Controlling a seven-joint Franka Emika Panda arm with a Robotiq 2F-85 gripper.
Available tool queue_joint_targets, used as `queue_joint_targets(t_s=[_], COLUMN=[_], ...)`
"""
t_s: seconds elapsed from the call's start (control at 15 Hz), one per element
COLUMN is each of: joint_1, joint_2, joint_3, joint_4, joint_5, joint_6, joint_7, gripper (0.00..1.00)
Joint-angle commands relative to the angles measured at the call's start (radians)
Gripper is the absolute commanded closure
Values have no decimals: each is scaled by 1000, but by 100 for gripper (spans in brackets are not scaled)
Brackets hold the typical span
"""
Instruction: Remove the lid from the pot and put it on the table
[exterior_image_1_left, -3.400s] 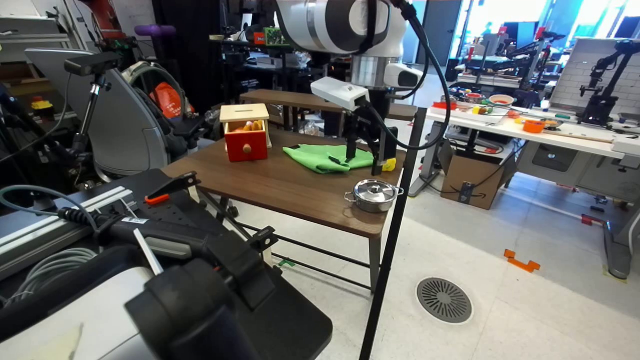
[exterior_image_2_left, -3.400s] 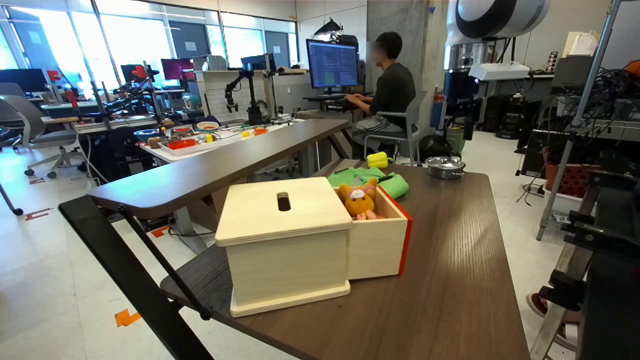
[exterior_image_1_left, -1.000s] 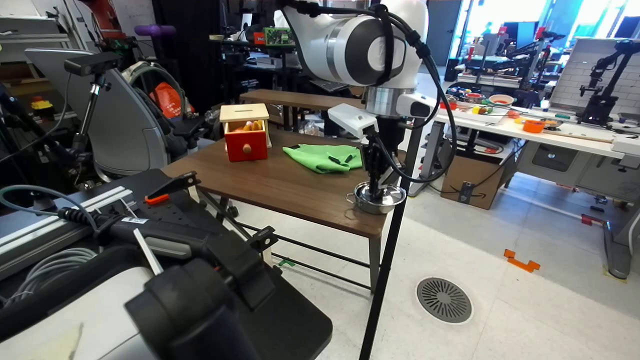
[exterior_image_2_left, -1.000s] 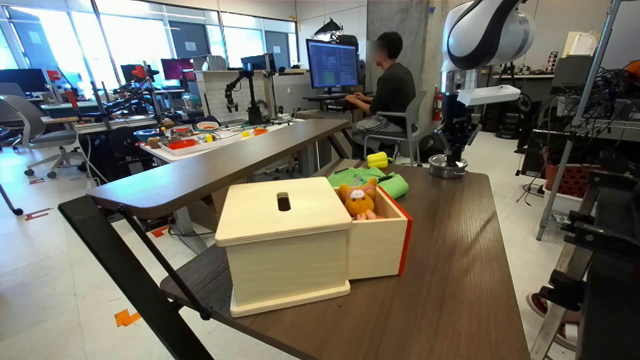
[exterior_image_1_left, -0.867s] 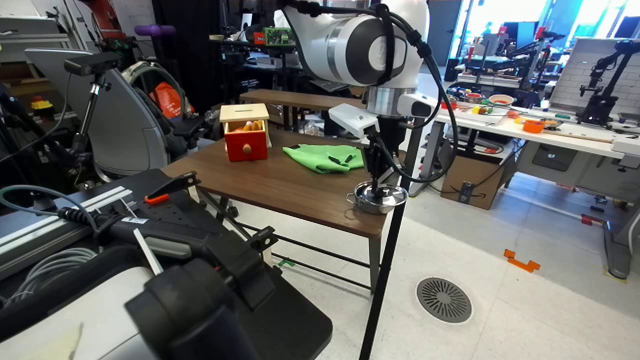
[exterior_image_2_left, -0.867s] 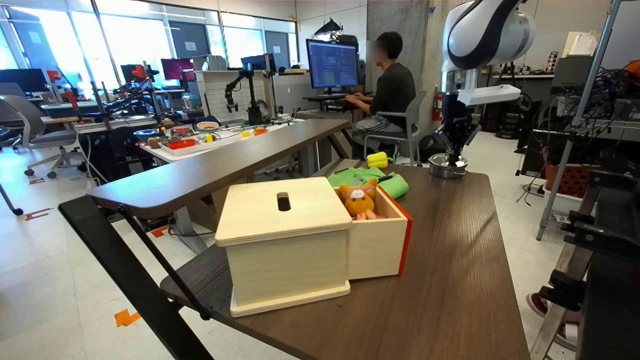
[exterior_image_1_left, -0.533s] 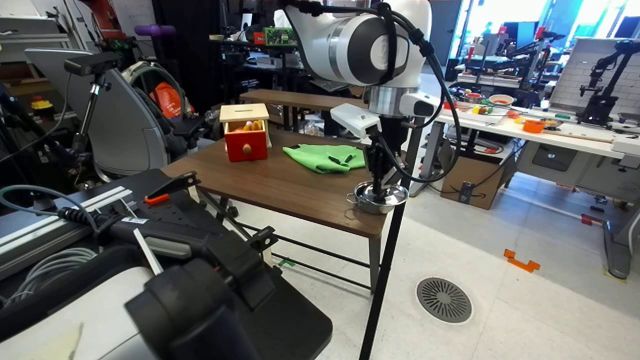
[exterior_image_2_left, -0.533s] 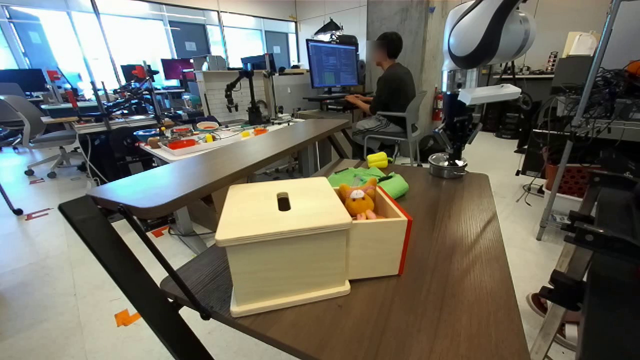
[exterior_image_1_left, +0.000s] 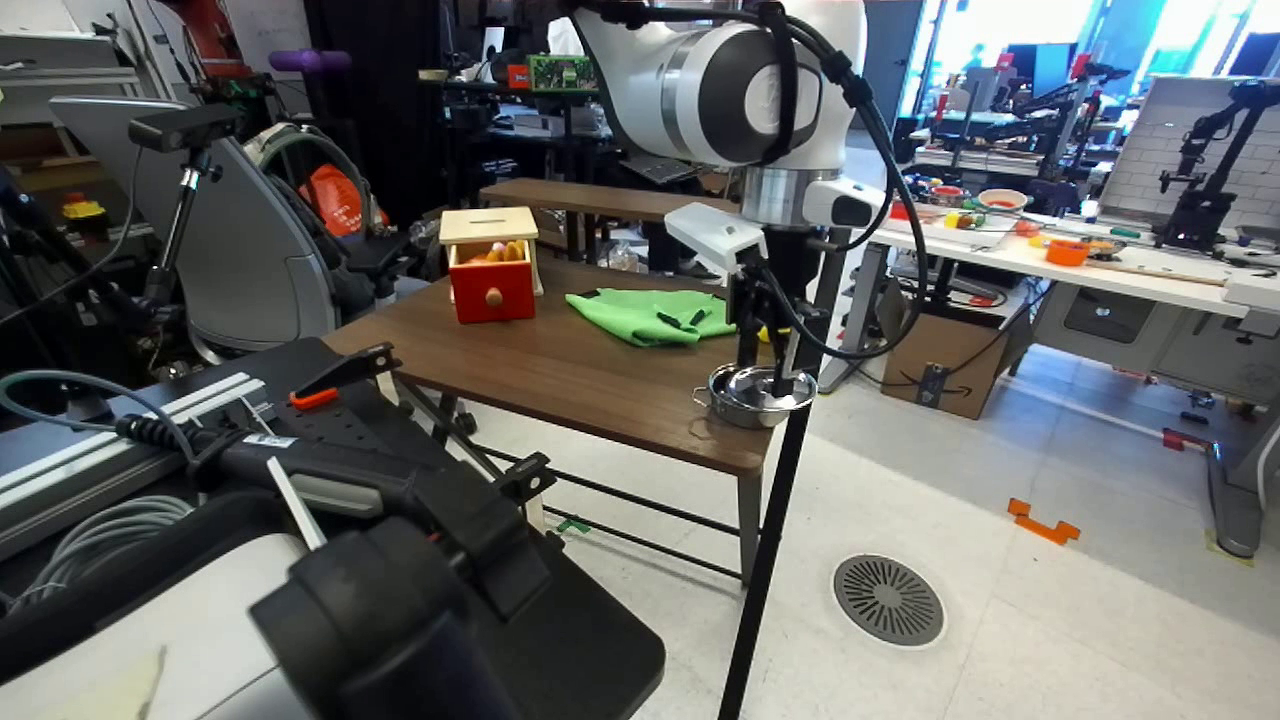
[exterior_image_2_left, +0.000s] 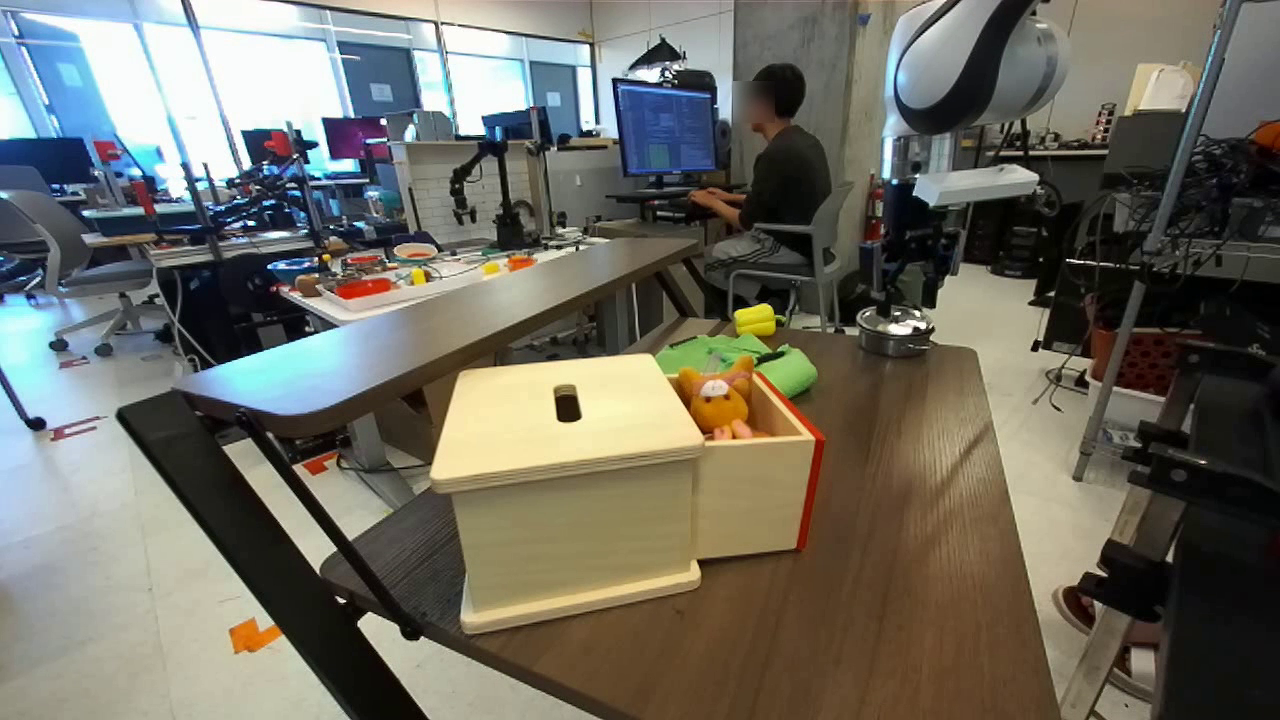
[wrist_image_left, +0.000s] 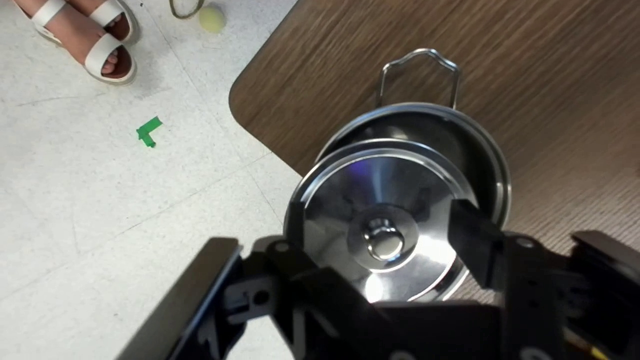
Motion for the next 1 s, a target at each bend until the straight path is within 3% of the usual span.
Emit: queue_joint_targets(t_s=[0.0,0.13,0.2,0.33,0.8,0.93], joint_1=[-4,-2,2,3,1,-2], joint_2=[17,22,25,28,44,50], joint_3=[-2,-4,-7,-8,-21,-24], joint_4=[31,36,38,42,57,62], joint_5=[8,6,1,0,-7,-5], joint_6=[3,4,6,5,1,-1], joint_7=[11,13,14,15,16,15], gripper=[0,5,25,35,90,100])
